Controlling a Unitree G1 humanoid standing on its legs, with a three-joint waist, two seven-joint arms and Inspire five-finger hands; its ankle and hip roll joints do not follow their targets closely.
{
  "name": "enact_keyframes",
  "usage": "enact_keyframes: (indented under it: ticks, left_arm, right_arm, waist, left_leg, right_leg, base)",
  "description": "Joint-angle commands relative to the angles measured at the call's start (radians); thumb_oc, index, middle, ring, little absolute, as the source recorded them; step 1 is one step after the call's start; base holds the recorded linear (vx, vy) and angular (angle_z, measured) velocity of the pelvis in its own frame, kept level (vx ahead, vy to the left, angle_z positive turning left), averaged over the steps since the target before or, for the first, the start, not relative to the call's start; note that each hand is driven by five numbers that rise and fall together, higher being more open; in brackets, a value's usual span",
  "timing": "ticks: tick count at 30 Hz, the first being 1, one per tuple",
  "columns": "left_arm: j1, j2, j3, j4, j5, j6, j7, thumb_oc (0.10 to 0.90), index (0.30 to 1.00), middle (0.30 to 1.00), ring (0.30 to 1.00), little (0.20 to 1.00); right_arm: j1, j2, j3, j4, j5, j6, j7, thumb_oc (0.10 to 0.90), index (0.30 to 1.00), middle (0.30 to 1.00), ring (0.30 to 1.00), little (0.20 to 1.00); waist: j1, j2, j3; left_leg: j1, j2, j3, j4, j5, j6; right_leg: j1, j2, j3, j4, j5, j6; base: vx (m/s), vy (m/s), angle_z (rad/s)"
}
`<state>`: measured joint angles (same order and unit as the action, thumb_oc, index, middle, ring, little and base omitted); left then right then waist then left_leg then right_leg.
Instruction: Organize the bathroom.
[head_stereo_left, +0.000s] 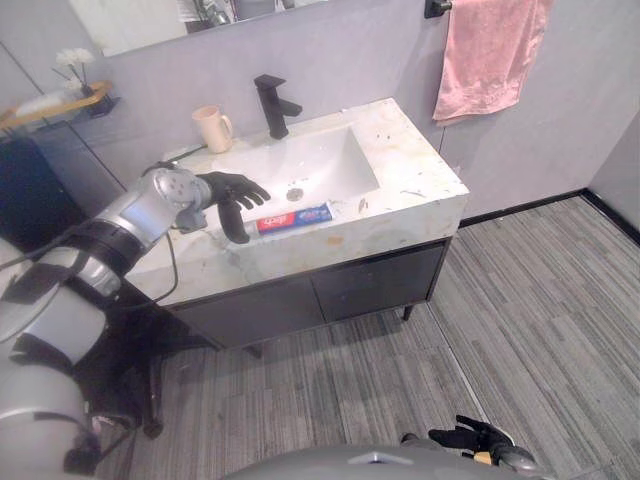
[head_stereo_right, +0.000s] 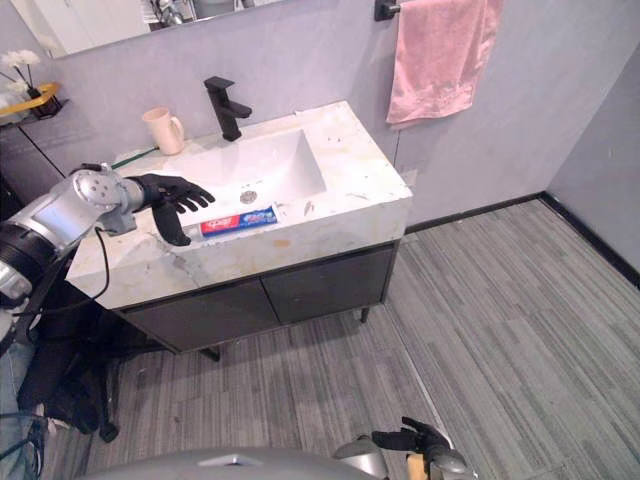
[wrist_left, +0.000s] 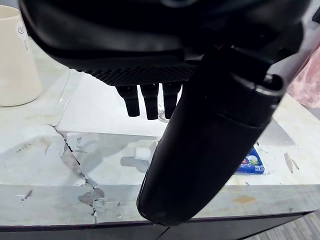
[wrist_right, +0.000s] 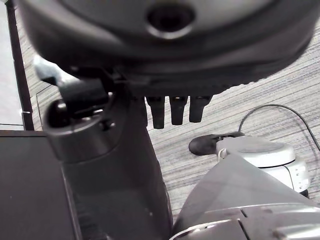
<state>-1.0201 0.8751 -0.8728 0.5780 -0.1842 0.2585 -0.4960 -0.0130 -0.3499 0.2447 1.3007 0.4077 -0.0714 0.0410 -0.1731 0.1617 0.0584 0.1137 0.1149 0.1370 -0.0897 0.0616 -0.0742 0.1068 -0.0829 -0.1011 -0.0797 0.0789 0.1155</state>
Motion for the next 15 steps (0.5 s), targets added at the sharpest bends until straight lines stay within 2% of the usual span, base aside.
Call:
enact_keyframes:
  ticks: [1,15]
  left_arm:
    - [-0.182,0.073,0.095,0.061,0.079,-0.046,0.061,0.800,0.900,0.900,0.900,0.900]
    - [-0.104,0.037,0.150,0.010,0.096,-0.024,0.154,0.800,0.900,0.900,0.900,0.900]
  right_arm:
    - [0.036,-0.030,0.033,0.031,0.008,-0.006,0.013,0.800,0.900,0.900,0.900,0.900]
    - [0.046,-0.024,0.038,0.019,0.011,-0.001,0.012,0.800,0.900,0.900,0.900,0.900]
  waist:
    - [-0.007,-0.042,-0.040]
    - [-0.008,-0.051,-0.035]
  left_leg:
    - [0.002,0.021,-0.001,0.035,-0.031,0.015]
    - [0.002,0.024,-0.004,0.047,-0.038,0.017]
  right_leg:
    - [-0.018,0.006,0.036,0.111,-0.139,-0.039]
    - [-0.022,0.008,0.036,0.125,-0.148,-0.045]
  base:
    - [0.00,0.000,0.00]
    - [0.00,0.000,0.00]
